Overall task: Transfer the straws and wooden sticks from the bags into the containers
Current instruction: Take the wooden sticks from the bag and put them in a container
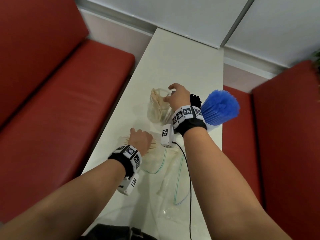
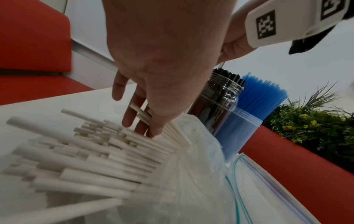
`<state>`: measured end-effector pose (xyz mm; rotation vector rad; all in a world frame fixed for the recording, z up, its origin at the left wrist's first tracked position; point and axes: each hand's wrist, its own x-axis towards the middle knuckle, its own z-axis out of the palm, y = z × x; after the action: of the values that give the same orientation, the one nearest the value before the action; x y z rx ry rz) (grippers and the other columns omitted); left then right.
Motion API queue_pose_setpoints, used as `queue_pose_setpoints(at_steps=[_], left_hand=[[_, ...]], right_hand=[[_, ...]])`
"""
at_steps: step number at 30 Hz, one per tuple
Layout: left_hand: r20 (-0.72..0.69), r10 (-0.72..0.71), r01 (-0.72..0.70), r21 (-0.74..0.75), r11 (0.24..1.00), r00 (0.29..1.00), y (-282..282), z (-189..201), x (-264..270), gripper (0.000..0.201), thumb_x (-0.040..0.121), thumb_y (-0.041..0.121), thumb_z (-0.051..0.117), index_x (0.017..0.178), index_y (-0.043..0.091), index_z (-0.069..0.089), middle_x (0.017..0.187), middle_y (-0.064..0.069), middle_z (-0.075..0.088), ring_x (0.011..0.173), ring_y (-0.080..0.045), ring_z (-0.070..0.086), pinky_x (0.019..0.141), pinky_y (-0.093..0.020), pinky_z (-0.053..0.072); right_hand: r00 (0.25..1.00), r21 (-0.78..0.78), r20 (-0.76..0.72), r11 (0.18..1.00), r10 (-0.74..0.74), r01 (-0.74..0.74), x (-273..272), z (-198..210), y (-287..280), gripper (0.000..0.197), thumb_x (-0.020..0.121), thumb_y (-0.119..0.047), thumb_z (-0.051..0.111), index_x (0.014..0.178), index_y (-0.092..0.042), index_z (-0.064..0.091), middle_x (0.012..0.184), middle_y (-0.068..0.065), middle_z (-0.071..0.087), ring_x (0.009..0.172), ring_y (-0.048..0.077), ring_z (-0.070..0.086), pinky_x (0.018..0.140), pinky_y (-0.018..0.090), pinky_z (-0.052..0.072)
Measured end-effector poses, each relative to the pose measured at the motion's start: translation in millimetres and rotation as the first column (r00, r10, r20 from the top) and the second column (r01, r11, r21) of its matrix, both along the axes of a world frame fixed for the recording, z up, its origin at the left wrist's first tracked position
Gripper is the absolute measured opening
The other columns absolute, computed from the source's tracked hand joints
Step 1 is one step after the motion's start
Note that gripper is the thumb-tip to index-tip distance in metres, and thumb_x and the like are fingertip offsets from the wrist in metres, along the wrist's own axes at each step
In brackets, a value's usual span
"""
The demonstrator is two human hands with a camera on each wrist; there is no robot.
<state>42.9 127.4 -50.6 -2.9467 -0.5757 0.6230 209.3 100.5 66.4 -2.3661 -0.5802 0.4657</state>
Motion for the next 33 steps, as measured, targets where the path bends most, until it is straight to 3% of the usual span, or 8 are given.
queue_pose_setpoints(at_steps=[5, 10, 17, 21, 24, 28, 31, 33], left_hand=[[-0.023, 0.003, -0.003, -0.012, 1.0, 1.0, -4, 19, -7, 0.031, 0.097, 0.009, 0.037, 0.121, 0.02, 0.053, 0.118, -0.001, 0.058, 0.113, -0.023, 0.049, 0.101, -0.046, 0.029], [-0.044, 0.013, -0.017, -0.09, 0.996, 0.999, -2, 54, -3, 0.035, 0.098, 0.008, 0.035, 0.126, 0.014, 0.056, 0.127, -0.007, 0.058, 0.12, -0.026, 0.051, 0.098, -0.041, 0.039], [-0.065, 0.006, -0.014, -0.117, 0.993, 0.998, -8, 111, -4, 0.028, 0.097, 0.01, 0.045, 0.118, 0.011, 0.064, 0.122, -0.007, 0.063, 0.111, -0.026, 0.061, 0.081, -0.033, 0.043], [0.044, -0.012, 0.02, -0.183, 0.983, 0.999, -1, 138, -8, 0.02, 0.088, 0.005, 0.06, 0.108, 0.006, 0.066, 0.107, -0.012, 0.066, 0.087, -0.027, 0.062, 0.067, -0.032, 0.046], [0.236, 0.065, 0.022, -0.347, 0.937, 0.969, 16, 149, -10, 0.041, 0.087, 0.0, 0.056, 0.127, 0.008, 0.053, 0.115, -0.015, 0.064, 0.099, -0.029, 0.062, 0.078, -0.037, 0.051], [0.391, 0.494, -0.091, -0.706, 0.703, 0.777, 35, 156, -14, 0.068, 0.09, 0.003, 0.042, 0.152, 0.015, 0.018, 0.117, -0.012, 0.059, 0.104, -0.029, 0.061, 0.087, -0.037, 0.051], [0.209, 0.797, -0.101, -0.943, 0.318, 0.567, 34, 147, -13, 0.04, 0.096, 0.011, 0.043, 0.135, 0.01, 0.046, 0.111, -0.014, 0.062, 0.09, -0.022, 0.064, 0.081, -0.036, 0.053], [-0.034, 0.812, -0.112, -0.993, 0.039, 0.582, 27, 139, -14, 0.026, 0.101, 0.023, 0.044, 0.113, 0.006, 0.06, 0.105, -0.014, 0.064, 0.085, -0.021, 0.061, 0.077, -0.032, 0.051]], right_hand=[[0.995, 0.119, 0.092, 0.992, -0.049, 0.037, -31, 5, -34, 0.032, 0.096, -0.002, 0.049, 0.121, -0.01, 0.066, 0.109, 0.011, 0.07, 0.085, 0.017, 0.061, 0.075, 0.023, 0.043], [0.93, -0.252, -0.111, 0.895, 0.351, -0.368, -81, -34, -63, 0.048, 0.092, 0.004, 0.055, 0.137, -0.013, 0.058, 0.136, 0.013, 0.062, 0.124, 0.025, 0.058, 0.101, 0.032, 0.046], [0.93, -0.32, -0.089, 0.875, 0.356, -0.365, -117, -84, -68, 0.045, 0.099, -0.025, 0.062, 0.143, -0.019, 0.053, 0.151, 0.006, 0.052, 0.155, 0.03, 0.016, 0.124, 0.055, 0.008], [0.951, -0.139, -0.088, 0.942, 0.295, -0.305, -119, -79, -67, 0.026, 0.106, -0.024, 0.044, 0.108, -0.009, 0.065, 0.115, 0.013, 0.068, 0.116, 0.032, 0.059, 0.093, 0.036, 0.041], [0.954, 0.043, -0.152, 0.966, 0.257, -0.253, -117, -66, -68, 0.027, 0.107, -0.022, 0.045, 0.103, -0.004, 0.066, 0.103, 0.01, 0.071, 0.092, 0.022, 0.062, 0.07, 0.026, 0.039], [0.966, 0.216, -0.178, 0.965, 0.186, -0.146, -113, -35, -70, 0.027, 0.108, -0.018, 0.043, 0.094, -0.006, 0.063, 0.085, 0.009, 0.071, 0.069, 0.005, 0.062, 0.07, 0.019, 0.044], [0.955, 0.364, -0.247, 0.929, 0.163, -0.065, -106, 5, -70, 0.033, 0.108, -0.018, 0.044, 0.08, -0.009, 0.059, 0.069, 0.006, 0.062, 0.064, 0.016, 0.06, 0.07, 0.027, 0.052], [0.933, 0.498, -0.294, 0.866, 0.209, -0.037, -103, 39, -71, 0.028, 0.107, -0.012, 0.045, 0.082, -0.01, 0.057, 0.065, 0.004, 0.054, 0.058, 0.016, 0.055, 0.063, 0.026, 0.051]])
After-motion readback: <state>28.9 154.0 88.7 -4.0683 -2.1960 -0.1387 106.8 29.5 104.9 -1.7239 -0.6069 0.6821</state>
